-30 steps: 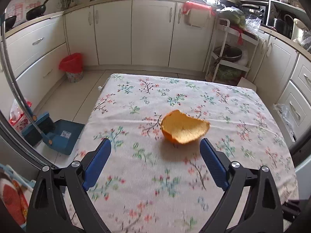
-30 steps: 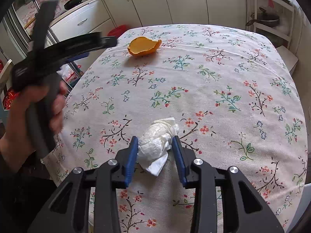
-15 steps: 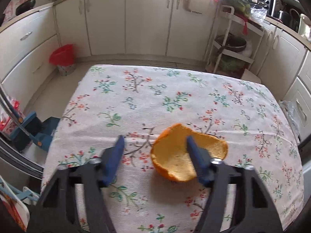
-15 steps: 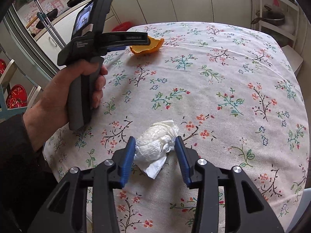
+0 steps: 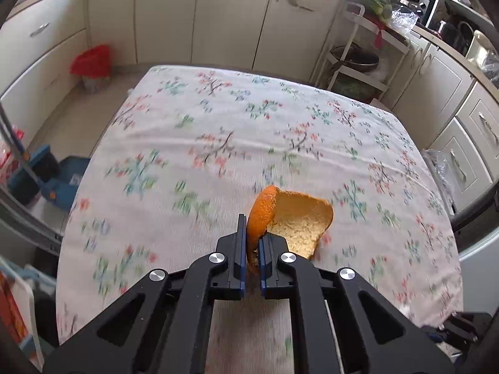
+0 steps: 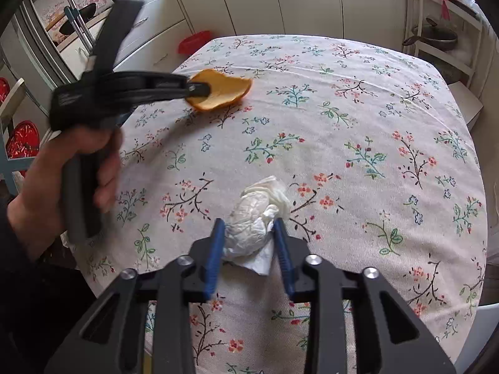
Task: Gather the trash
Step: 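Grasp the white tissue with the right gripper while the left gripper grasps the orange peel, then lift the tissue and orange peel and carry them toward the yellow basin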
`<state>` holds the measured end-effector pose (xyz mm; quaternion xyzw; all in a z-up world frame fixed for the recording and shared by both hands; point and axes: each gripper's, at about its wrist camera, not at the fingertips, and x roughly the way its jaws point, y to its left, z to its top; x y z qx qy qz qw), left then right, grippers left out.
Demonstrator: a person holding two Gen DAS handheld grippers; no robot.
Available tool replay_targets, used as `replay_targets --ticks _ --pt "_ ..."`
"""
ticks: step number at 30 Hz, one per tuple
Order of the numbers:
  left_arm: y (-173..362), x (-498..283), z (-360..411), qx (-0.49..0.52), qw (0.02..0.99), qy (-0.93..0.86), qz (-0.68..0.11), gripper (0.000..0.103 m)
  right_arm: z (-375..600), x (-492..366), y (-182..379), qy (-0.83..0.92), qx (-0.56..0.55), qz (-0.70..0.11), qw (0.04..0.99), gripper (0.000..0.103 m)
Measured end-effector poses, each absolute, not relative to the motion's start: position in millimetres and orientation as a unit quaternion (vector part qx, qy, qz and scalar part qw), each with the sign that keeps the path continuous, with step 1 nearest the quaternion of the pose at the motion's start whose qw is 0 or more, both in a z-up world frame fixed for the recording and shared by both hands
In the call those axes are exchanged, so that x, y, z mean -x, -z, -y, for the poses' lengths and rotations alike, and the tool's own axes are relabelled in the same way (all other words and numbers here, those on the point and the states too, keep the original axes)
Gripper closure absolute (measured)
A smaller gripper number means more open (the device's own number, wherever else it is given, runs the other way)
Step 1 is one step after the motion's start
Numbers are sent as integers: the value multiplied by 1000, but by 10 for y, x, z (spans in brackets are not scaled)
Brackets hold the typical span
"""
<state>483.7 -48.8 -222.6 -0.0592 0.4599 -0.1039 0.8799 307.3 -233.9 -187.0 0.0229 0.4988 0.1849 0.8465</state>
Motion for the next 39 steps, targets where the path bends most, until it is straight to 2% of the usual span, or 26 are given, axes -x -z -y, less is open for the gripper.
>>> replay_targets --ticks 5,8,10,13,14,16,18,19,20,39 --pt "2141 -4299 342 66 877 102 -466 97 2358 -2982 1864 -176 -19 -495 851 74" --pt "2142 -3998 356 51 871 107 -476 97 2389 -2936 1859 -168 -23 -492 854 69" --pt "2166 -3855 396 34 869 112 -480 90 2394 -2917 1853 -163 -23 -488 857 68" --pt "2197 -3716 421 18 874 103 -475 67 2409 -2921 1844 -155 -34 -483 861 68" --pt "2202 -3701 422 18 875 103 -473 66 2415 -2937 1846 -153 -36 -481 863 70" --pt "2192 -3706 417 12 878 103 -468 67 2408 -2956 1843 -152 -33 -475 866 75" --pt "2170 -3718 420 10 878 106 -466 80 2402 -2972 1831 -150 -31 -471 868 77" --pt "2156 -3732 432 11 878 110 -466 92 2406 -2976 1822 -151 -33 -469 869 78" --pt "2139 -3734 442 13 877 115 -466 96 2411 -2979 1806 -150 -34 -467 871 79" --pt "1626 -3219 382 24 917 103 -385 98 2542 -2731 1437 -161 -88 -415 891 79"
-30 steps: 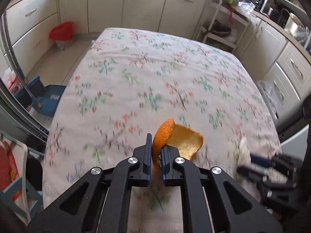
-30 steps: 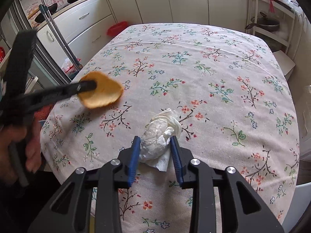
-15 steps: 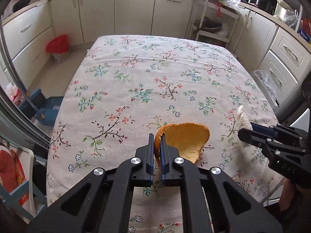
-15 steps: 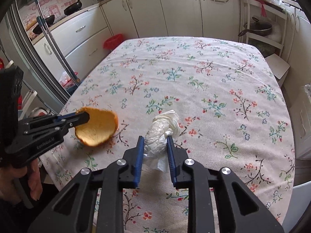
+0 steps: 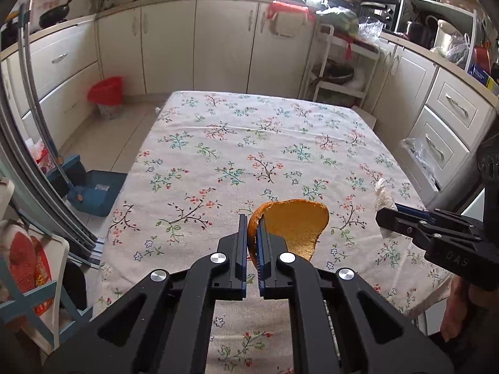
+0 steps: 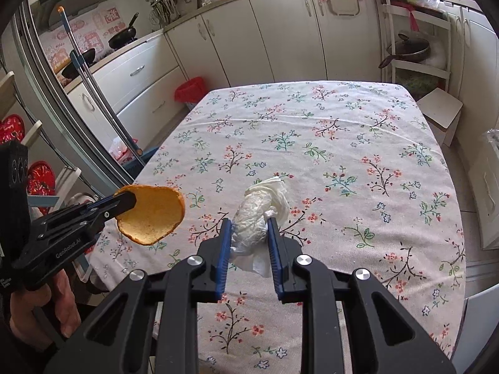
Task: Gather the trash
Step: 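Lift the tissue and orange peel and carry them toward the yellow basin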
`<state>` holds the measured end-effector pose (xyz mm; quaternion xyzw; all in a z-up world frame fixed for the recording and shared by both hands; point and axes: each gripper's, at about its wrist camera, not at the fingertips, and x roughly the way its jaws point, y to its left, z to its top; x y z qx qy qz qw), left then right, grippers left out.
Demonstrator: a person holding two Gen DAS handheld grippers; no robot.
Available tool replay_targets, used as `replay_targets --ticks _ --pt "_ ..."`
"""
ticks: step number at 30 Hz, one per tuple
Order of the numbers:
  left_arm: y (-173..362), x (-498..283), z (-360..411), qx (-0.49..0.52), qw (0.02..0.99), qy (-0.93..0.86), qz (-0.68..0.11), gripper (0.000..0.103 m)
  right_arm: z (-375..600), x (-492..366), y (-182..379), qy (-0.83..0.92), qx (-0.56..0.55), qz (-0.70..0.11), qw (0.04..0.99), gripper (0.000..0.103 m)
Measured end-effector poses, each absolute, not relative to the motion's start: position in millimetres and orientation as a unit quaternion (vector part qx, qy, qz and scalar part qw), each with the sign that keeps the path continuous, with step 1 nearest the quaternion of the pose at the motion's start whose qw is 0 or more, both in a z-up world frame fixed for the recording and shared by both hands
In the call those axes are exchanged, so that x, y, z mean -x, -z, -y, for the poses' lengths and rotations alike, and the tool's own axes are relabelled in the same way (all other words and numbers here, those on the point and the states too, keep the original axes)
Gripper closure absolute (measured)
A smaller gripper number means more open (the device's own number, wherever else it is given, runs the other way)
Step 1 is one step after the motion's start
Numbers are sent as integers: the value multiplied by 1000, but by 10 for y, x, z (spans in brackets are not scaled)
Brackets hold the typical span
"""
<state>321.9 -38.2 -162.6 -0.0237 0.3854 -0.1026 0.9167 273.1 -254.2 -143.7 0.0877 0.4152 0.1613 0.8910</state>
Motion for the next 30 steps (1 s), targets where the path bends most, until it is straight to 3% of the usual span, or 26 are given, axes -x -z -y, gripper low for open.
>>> replay_targets --ticks 30 --pt "1416 -2260 -2 65 933 92 -342 98 2420 -1844 1262 -182 -100 -344 915 79"
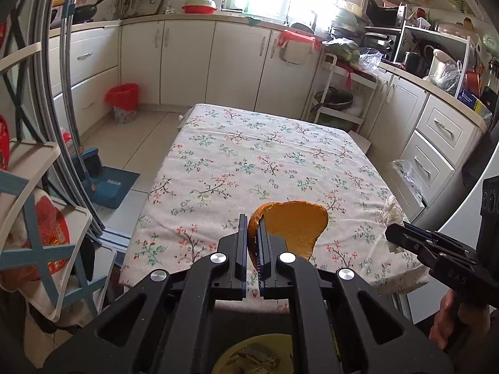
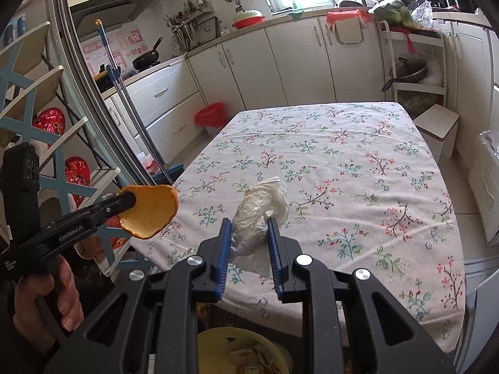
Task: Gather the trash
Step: 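Lift the tissue and orange peel and carry them toward the yellow basin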
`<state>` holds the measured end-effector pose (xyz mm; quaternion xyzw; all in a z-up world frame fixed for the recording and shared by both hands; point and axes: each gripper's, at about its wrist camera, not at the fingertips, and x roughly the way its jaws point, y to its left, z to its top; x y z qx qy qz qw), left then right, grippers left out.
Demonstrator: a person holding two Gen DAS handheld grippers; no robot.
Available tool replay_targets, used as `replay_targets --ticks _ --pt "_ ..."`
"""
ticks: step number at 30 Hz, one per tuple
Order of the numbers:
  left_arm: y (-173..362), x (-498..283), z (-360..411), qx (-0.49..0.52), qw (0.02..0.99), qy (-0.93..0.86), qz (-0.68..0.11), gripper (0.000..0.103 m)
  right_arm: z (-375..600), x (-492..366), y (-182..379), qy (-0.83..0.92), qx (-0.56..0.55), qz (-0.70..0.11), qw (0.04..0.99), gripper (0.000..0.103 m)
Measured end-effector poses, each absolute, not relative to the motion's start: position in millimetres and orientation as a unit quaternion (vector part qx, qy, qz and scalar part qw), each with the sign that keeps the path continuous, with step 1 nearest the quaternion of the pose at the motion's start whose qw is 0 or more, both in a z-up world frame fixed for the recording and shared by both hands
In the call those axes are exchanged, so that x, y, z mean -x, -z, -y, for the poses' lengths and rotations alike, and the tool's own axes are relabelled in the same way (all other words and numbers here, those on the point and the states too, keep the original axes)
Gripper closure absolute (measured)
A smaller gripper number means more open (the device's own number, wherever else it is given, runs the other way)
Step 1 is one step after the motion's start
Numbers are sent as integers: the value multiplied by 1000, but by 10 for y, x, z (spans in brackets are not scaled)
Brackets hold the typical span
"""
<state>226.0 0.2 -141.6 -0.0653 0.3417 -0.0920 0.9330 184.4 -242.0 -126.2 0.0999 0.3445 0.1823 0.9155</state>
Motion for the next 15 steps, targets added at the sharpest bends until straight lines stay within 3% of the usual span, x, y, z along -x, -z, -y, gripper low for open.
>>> replay_targets --ticks 15 --pt "1486 -1818 -97 69 932 90 -345 98 2367 -1470 1343 -182 -92 -342 917 79"
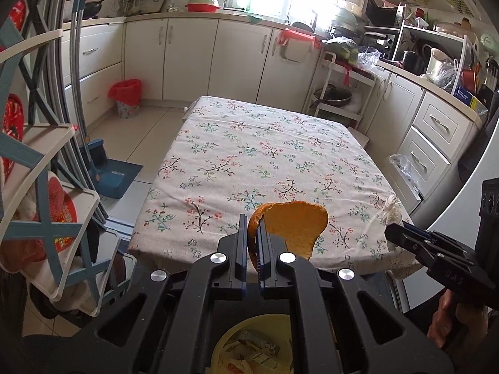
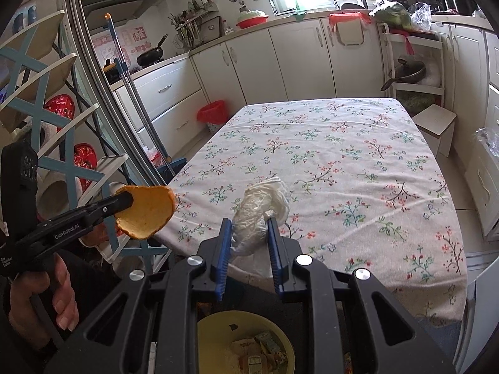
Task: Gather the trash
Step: 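Lift the tissue and orange peel and carry them toward the yellow basin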
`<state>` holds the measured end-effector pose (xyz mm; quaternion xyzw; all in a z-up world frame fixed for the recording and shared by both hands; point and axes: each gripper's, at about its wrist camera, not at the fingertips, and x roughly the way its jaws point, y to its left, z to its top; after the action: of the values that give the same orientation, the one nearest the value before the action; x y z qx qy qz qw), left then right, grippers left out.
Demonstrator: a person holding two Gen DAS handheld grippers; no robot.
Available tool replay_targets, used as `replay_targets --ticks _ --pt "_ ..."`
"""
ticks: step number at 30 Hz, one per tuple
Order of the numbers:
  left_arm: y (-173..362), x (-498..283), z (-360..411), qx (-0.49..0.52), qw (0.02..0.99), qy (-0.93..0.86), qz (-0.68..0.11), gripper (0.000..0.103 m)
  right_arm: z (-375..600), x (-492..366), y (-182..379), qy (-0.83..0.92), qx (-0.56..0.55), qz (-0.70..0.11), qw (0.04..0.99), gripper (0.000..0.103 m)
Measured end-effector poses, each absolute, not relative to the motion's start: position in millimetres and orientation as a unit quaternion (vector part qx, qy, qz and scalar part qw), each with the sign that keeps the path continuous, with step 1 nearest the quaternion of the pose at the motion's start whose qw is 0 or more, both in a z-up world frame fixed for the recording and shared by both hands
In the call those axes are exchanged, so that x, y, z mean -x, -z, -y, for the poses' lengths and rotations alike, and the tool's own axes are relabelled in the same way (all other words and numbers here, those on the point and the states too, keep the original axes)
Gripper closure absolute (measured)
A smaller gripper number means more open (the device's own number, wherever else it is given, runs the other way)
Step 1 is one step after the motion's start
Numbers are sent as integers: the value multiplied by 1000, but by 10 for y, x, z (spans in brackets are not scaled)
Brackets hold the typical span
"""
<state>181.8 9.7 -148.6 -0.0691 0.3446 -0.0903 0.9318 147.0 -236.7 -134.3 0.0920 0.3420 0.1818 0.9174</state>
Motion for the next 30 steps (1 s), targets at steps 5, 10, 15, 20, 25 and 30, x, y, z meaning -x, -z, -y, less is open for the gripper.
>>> replay_targets --ticks 5,10,15,20,25,30 --pt "1493 -1708 -129 75 931 91 -344 98 2376 -1367 1367 -179 -94 -346 916 79" --pt "1513 -1616 -121 74 930 96 -347 98 2387 -1269 1386 -175 -97 -346 917 79" --pt "1523 -1536 -104 74 929 100 -349 98 2362 -1175 1417 -176 -96 -350 915 79" --pt "1531 -1456 -124 77 928 101 -350 98 2323 -1081 1443 -178 -93 -354 913 79" --pt "1542 -1370 -137 79 928 102 -351 98 2321 -992 1470 -179 -93 -358 912 79" --pt "1547 -1298 -144 81 927 103 -351 98 2288 -895 1511 -182 -90 -365 909 79"
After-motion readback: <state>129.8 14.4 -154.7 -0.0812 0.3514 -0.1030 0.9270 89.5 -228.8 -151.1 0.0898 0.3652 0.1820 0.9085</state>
